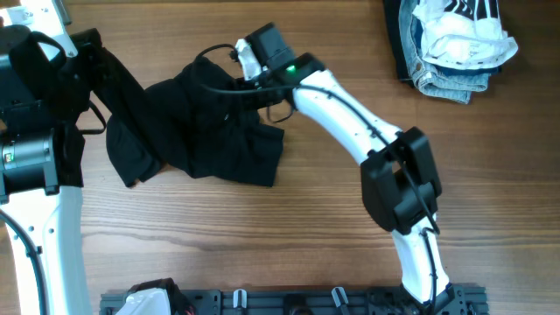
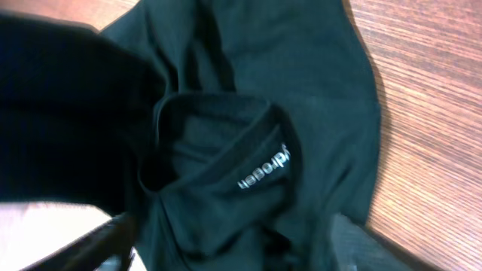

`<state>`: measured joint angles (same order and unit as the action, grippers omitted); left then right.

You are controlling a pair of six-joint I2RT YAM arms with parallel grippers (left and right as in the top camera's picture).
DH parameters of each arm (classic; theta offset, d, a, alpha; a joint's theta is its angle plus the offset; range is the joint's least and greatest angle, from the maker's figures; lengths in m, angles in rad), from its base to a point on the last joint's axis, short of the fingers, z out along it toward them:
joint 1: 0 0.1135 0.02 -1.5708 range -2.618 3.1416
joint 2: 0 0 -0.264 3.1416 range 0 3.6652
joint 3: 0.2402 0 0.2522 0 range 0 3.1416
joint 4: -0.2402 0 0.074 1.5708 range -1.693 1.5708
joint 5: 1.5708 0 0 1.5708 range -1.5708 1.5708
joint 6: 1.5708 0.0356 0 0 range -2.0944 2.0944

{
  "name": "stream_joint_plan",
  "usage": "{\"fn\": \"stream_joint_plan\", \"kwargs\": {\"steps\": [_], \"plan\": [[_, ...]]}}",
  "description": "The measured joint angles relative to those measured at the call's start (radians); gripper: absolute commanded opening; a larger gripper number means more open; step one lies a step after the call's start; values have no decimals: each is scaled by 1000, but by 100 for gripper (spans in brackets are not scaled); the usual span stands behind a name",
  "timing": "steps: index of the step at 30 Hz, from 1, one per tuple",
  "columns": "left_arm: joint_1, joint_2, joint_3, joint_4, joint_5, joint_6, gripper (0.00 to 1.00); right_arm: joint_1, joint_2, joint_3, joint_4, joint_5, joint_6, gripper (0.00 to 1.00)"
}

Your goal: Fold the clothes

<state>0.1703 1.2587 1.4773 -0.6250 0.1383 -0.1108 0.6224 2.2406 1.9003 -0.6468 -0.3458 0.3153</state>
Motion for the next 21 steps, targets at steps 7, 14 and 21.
{"fn": "stream_joint_plan", "kwargs": {"steps": [7, 14, 21], "plan": [[0, 0, 0, -4, -3, 0, 4, 78, 13, 0, 65, 134, 156, 95], [0, 0, 0, -14, -3, 0, 4, 84, 92, 0, 83, 154, 219, 84], [0, 0, 0, -16, -3, 0, 4, 94, 138, 0, 122, 156, 240, 59]]}}
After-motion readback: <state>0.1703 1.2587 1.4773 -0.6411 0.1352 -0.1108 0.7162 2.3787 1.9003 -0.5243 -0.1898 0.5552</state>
